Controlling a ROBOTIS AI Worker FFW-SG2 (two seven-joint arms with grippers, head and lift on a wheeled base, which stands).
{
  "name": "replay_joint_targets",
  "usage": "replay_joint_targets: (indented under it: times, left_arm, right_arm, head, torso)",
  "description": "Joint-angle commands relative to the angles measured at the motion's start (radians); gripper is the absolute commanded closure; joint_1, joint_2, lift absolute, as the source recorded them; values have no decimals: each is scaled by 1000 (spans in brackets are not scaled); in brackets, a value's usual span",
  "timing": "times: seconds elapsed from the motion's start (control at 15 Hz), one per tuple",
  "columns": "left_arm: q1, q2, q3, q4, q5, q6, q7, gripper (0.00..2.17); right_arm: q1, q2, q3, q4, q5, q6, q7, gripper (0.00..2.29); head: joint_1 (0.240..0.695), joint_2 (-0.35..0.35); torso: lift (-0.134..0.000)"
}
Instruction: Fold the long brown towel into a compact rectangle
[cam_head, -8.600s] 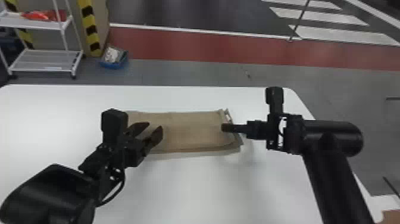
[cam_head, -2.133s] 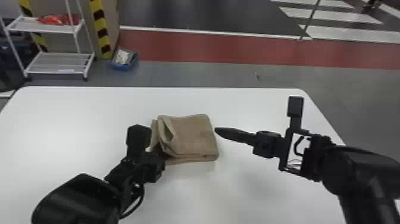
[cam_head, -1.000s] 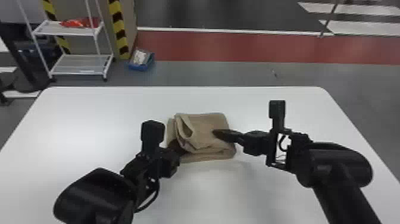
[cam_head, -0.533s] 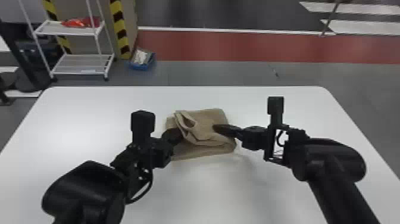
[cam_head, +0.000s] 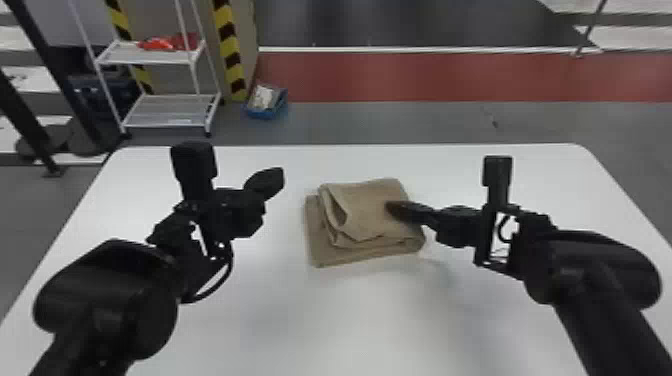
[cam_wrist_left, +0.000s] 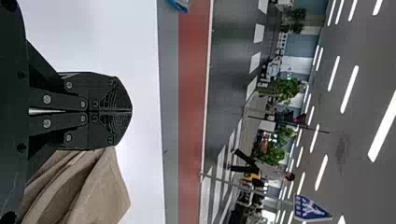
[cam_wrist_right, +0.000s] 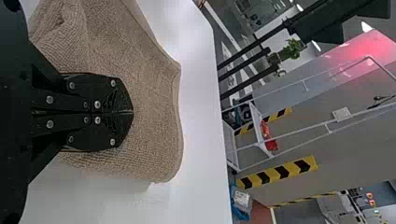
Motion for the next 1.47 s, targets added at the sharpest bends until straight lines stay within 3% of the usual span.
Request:
replay_joint_targets:
  times: [0.0,0.33,0.67,0.93,1.4]
  left_arm:
    - [3,10,39,0,21,-6,-2,1916]
    - [14,27,62,25,25,-49,-11,1916]
    - [19,27,56,33,24,-65,-12,1916]
    - [40,27,51,30,22,-65,-17,1916]
    - [63,30,46,11,18,-62,-26,1916]
  right_arm:
    - [48,-8,-28,-94,-46,10,5,2010]
    - [290,-47,-125,-407,-130,66,16,2010]
    - [517,-47,-130,-596,-103,1,19,2010]
    - [543,-45,-148,-562,-66,-48,13,2010]
    - [428,-34,-125,-412,-28,-66,-10,2010]
  head:
    - [695,32]
    - [695,54]
    - [695,58]
    - [695,56]
    - [695,25]
  torso:
    - [-128]
    - [-128]
    - [-128]
    - [-128]
    - [-128]
